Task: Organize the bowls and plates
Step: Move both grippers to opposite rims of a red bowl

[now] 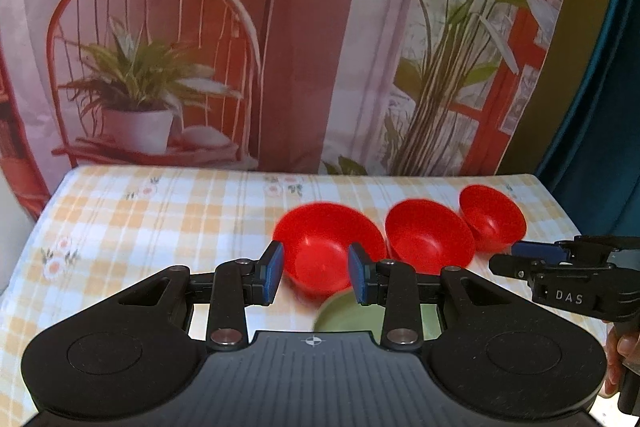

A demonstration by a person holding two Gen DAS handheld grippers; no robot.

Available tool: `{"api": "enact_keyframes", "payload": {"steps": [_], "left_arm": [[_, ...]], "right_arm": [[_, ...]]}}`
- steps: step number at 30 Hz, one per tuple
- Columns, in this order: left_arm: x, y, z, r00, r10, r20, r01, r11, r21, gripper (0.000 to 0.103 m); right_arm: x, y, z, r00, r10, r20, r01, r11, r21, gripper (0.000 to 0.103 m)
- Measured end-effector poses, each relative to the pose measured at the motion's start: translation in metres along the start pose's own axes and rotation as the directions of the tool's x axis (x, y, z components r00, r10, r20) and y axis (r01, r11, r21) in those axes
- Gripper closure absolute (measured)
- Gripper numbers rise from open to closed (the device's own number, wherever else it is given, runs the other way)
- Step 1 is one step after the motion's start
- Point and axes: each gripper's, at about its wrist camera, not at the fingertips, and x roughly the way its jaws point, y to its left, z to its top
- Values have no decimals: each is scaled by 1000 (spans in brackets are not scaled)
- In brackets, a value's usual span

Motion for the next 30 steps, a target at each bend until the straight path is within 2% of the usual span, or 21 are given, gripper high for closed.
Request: {"api": "enact_keyframes", "payload": {"steps": [5, 11, 18, 24, 30], "left_arm": [[15, -6, 13, 1000, -21, -2, 21, 1000, 7, 67], [47, -34, 18, 996, -82, -27, 84, 995, 55, 67], [92, -54, 20, 991, -103, -82, 109, 991, 72, 67], [116, -60, 20, 987, -111, -114, 121, 989, 81, 67], [129, -66, 19, 985, -120, -126, 133, 986, 100, 67]], "right_arm": [[15, -8, 9, 1000, -21, -5, 21, 1000, -11, 71], [35, -28, 4, 998, -48, -34, 49, 999, 19, 73], [61, -42, -5, 999, -21, -50, 26, 995, 100, 74], [78, -46, -7, 998, -21, -60, 29, 989, 143, 74], [79, -49, -10, 998, -9, -57, 18, 987, 161, 90]]}}
